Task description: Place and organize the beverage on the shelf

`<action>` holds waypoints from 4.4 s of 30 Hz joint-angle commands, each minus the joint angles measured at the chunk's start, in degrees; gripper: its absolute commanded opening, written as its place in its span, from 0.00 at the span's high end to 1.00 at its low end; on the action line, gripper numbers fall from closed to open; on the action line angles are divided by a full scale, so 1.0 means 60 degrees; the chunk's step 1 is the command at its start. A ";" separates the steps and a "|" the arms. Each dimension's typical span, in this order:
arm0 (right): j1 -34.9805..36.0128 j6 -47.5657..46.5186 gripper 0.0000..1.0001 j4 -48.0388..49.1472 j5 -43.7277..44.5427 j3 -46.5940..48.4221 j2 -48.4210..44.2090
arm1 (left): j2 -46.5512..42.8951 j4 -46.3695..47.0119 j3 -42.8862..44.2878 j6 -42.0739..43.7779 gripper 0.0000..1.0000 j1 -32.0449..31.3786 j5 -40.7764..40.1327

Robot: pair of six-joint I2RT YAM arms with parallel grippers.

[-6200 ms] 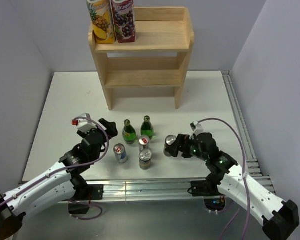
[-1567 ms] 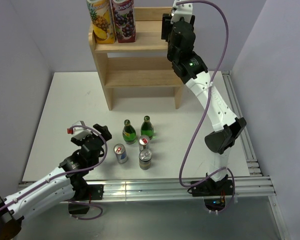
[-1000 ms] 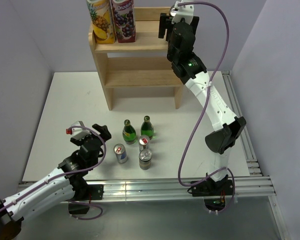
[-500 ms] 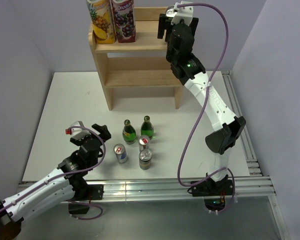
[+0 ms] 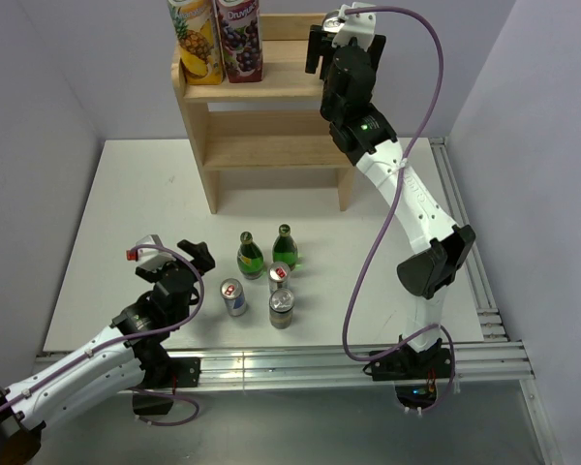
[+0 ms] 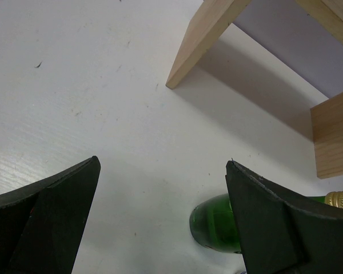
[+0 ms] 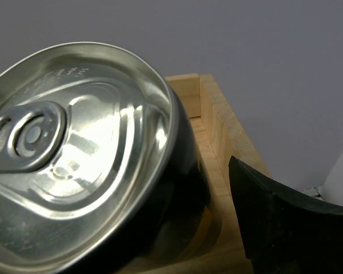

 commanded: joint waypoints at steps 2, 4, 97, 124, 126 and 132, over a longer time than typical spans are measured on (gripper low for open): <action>-0.0469 -0.0176 0.08 0.0364 0.0842 0.0362 0.0093 | -0.0089 0.0187 -0.0037 -0.0097 0.01 0.0027 0.0013; -0.0528 -0.0146 0.09 0.0364 0.0842 0.0391 0.0152 | -0.0090 0.0157 -0.0037 -0.0097 0.01 0.0027 0.0013; 0.6355 0.6221 0.10 -0.1218 -0.0389 -1.3829 -1.0640 | 0.0305 0.0275 0.0065 -0.0009 0.01 0.0129 0.0086; 1.1119 0.9463 0.01 0.1035 0.1823 -1.6146 -0.6969 | 0.0364 0.0304 0.0051 -0.0038 0.01 0.0130 0.0057; 1.0739 0.9289 0.01 0.1738 0.1794 -1.6263 -0.6559 | 0.0379 0.0318 0.0051 -0.0038 0.01 0.0130 0.0057; 1.0107 0.8833 0.01 0.2562 0.2202 -1.5769 -0.5036 | 0.0335 0.0348 0.0021 0.0006 0.01 0.0130 0.0101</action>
